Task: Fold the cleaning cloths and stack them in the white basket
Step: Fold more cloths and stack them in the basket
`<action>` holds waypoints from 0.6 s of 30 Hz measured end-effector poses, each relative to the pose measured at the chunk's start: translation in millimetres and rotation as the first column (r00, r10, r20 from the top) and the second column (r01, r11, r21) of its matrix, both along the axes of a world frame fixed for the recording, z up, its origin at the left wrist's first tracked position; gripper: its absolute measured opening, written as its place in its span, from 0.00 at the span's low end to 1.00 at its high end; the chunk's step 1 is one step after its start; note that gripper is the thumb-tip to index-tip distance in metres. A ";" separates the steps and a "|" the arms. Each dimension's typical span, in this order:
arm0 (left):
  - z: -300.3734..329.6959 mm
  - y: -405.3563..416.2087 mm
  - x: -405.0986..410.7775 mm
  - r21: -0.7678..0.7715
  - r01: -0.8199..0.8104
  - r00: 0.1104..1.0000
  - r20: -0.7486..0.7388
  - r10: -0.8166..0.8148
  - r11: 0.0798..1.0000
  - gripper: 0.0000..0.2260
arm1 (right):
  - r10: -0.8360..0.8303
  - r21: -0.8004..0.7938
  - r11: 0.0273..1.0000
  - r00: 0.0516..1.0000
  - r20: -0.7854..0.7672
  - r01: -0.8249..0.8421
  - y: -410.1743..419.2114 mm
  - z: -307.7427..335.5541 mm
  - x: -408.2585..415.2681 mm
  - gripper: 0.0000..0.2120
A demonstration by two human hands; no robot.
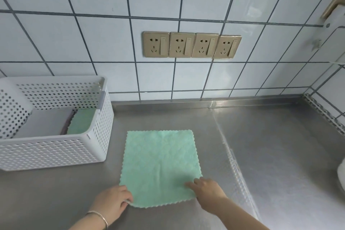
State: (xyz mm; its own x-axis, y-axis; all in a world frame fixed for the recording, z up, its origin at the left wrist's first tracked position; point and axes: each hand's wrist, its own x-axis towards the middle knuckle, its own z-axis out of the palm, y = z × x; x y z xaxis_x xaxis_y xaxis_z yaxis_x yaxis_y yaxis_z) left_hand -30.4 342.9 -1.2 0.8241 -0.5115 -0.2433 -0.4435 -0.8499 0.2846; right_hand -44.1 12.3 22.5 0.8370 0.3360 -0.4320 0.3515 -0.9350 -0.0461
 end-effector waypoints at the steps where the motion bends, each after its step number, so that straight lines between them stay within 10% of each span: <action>1: -0.9 1.3 -4.7 0.015 0.022 1.000 0.010 -0.022 1.000 0.20 | -0.005 0.013 1.000 1.000 0.028 0.004 -2.2 -2.1 -3.5 0.28; 8: 6.8 15.7 -10.0 0.083 0.122 0.993 -0.010 -0.122 0.989 0.14 | 0.144 0.049 0.988 0.989 0.013 -0.145 -22.2 -7.5 -9.4 0.25; 12: 20.8 12.7 12.8 -0.081 -0.247 0.967 -0.087 0.240 0.966 0.12 | -0.194 0.161 0.968 0.981 -0.011 0.194 -21.1 6.8 26.1 0.31; 14: 22.0 2.5 40.0 -0.246 -0.556 0.831 -0.141 0.538 0.794 0.05 | -0.493 0.250 0.823 0.860 -0.130 0.510 -19.4 6.9 56.6 0.14; 18: 7.6 -16.1 90.3 -0.238 -0.830 0.556 -0.307 0.772 0.504 0.08 | -0.813 0.347 0.456 0.543 -0.211 0.819 -15.0 -1.5 109.4 0.11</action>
State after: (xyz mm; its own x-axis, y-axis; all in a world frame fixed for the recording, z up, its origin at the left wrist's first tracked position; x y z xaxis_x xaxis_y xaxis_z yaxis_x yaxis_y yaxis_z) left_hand 59.9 326.9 6.4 0.8904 0.2843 -0.3555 0.4507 -0.6600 0.6011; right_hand 65.3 -2.8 21.0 0.8098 -0.3710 -0.4546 -0.5665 -0.6959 -0.4412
